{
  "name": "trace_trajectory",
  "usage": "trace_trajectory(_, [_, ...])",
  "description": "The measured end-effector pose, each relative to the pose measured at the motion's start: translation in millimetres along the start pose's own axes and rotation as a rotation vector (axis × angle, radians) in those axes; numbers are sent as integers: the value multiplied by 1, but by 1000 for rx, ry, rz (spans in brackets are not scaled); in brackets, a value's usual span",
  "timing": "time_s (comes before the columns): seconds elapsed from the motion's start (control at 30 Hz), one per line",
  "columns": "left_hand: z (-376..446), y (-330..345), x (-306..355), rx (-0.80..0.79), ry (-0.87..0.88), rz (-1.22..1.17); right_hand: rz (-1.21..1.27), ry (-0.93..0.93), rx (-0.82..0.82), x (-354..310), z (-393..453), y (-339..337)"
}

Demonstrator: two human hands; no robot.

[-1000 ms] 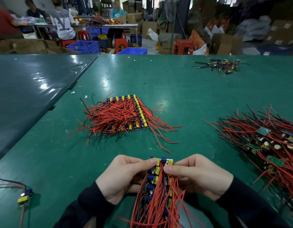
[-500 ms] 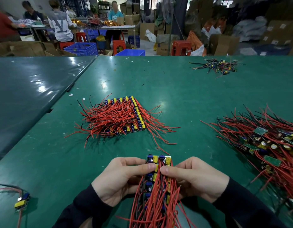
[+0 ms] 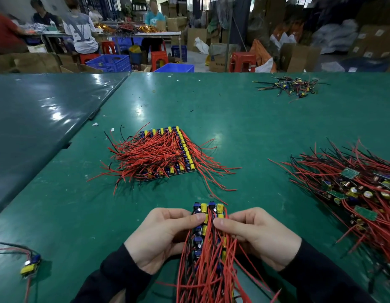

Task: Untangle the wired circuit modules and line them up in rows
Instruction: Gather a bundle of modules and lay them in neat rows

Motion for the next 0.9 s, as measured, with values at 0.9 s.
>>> trace_trajectory(0.9, [2,4,6,-7,147,-84,159,48,60,6,5,0])
Point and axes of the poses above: each hand's wrist, its own z-axis towards the middle knuckle, its own y-axis out of the palm, x = y × z, the point moved 8 cm from there along z, towards the middle knuckle, and after that the axes turned 14 degrees about -z, right-handed, at the moved point
